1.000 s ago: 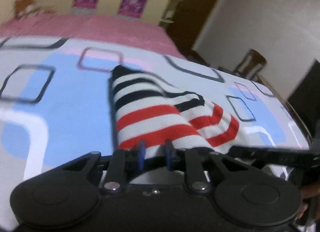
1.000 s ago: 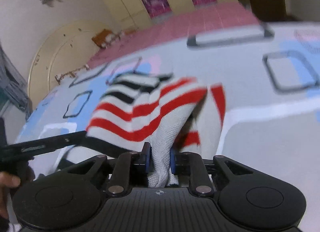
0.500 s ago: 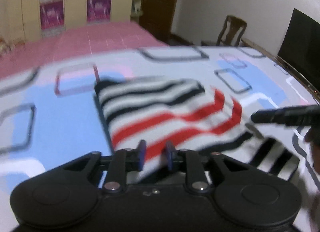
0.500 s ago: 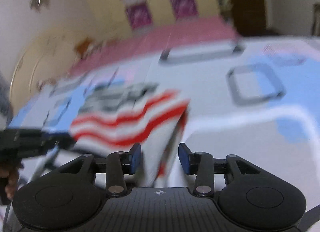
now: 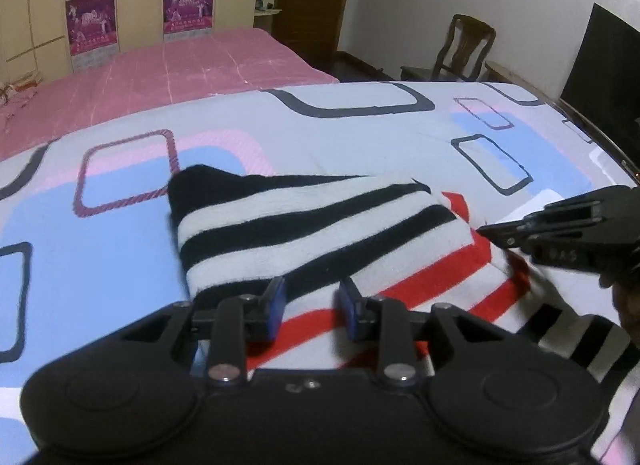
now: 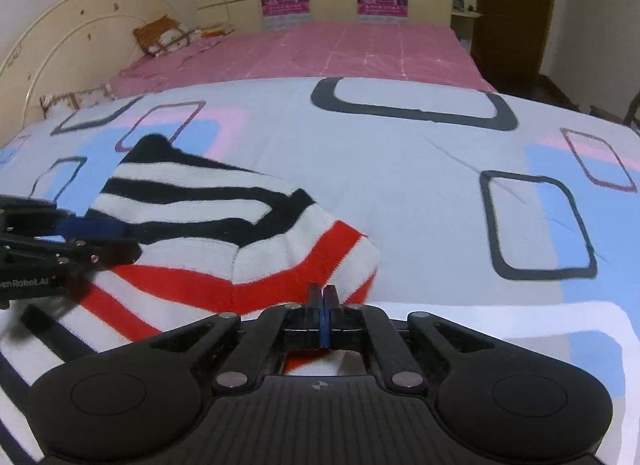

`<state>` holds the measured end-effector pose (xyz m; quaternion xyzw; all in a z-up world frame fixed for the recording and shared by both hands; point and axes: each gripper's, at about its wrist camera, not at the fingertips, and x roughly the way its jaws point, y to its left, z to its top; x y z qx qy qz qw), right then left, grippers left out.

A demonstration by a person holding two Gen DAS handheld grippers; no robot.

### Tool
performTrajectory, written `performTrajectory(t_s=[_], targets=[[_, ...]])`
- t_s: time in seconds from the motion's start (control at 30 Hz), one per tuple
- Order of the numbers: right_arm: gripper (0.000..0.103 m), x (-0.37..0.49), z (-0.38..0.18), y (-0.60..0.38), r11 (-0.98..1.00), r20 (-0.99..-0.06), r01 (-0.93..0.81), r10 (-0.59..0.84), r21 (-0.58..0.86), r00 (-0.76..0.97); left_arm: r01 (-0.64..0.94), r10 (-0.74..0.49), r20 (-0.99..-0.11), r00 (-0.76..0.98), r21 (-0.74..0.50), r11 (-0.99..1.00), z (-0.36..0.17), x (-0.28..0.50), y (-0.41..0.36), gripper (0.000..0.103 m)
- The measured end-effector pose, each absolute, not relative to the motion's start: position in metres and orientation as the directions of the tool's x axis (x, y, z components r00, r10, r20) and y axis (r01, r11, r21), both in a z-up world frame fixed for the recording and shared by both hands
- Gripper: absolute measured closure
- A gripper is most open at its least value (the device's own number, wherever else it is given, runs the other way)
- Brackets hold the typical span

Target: Fold small clothes

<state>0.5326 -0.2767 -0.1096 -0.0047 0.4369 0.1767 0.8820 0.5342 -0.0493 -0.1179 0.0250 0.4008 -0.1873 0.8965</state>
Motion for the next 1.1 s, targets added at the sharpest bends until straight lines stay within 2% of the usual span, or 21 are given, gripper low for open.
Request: performTrajectory(t_s=[0.1, 0.3, 0.37, 0.5, 0.57, 0.73, 0.8, 0.83, 0.87, 0.93, 1.0, 1.07, 1.1], targets=[[0.101, 0.512, -0.09, -0.292, 0.93, -0.719, -0.302, 0.357, 0.212, 0.596, 0.378, -0.32, -0.704, 0.634, -0.079, 0.922, -0.1, 0.51, -0.053, 0.077], [0.101, 0.437, -0.057, -0.302, 0.872, -0.658, -0.425, 0.47, 0.244, 0.588, 0.406, -0.371, -0.649, 0.664, -0.105, 0.908, -0.071, 0.436, -0.065, 0.075], [0.101, 0.412, -0.055, -0.3, 0.861, -0.668, -0.46, 0.474, 0.216, 0.574, 0.404, -0.376, -0.645, 0.665, -0.112, 0.908, -0.073, 0.419, -0.067, 0.076], [0.101, 0.392, -0.082, -0.291, 0.896, -0.738, -0.43, 0.367, 0.116, 0.567, 0.39, -0.28, -0.675, 0.683, 0.013, 0.921, -0.101, 0.404, -0.07, 0.081], [0.101, 0.391, -0.09, -0.301, 0.902, -0.738, -0.381, 0.398, 0.205, 0.545, 0.378, -0.292, -0.659, 0.694, -0.012, 0.926, -0.105, 0.402, -0.063, 0.081], [0.1, 0.387, -0.084, -0.307, 0.919, -0.721, -0.326, 0.379, 0.221, 0.58, 0.366, -0.28, -0.663, 0.695, -0.009, 0.93, -0.097, 0.403, -0.063, 0.081], [0.081, 0.386, -0.086, -0.313, 0.926, -0.728, -0.293, 0.371, 0.24, 0.576, 0.351, -0.267, -0.655, 0.707, -0.003, 0.936, -0.093, 0.396, -0.061, 0.077], [0.061, 0.386, -0.087, -0.315, 0.931, -0.726, -0.275, 0.361, 0.241, 0.585, 0.335, -0.254, -0.652, 0.714, -0.001, 0.942, -0.091, 0.393, -0.059, 0.069], [0.057, 0.385, -0.088, -0.319, 0.929, -0.718, -0.265, 0.368, 0.258, 0.591, 0.319, -0.24, -0.652, 0.719, 0.003, 0.948, -0.091, 0.389, -0.057, 0.068], [0.058, 0.386, -0.086, -0.326, 0.907, -0.699, -0.25, 0.421, 0.34, 0.577, 0.304, -0.231, -0.657, 0.718, -0.003, 0.953, -0.092, 0.383, -0.053, 0.068], [0.065, 0.387, -0.087, -0.329, 0.889, -0.692, -0.239, 0.456, 0.392, 0.56, 0.294, -0.237, -0.668, 0.705, -0.029, 0.955, -0.096, 0.381, -0.049, 0.067], [0.087, 0.391, -0.095, -0.329, 0.873, -0.705, -0.213, 0.482, 0.439, 0.52, 0.276, -0.237, -0.676, 0.698, -0.051, 0.96, -0.099, 0.382, -0.045, 0.065], [0.088, 0.391, -0.099, -0.33, 0.855, -0.699, -0.18, 0.505, 0.487, 0.506, 0.266, -0.23, -0.676, 0.7, -0.053, 0.963, -0.099, 0.382, -0.044, 0.065]])
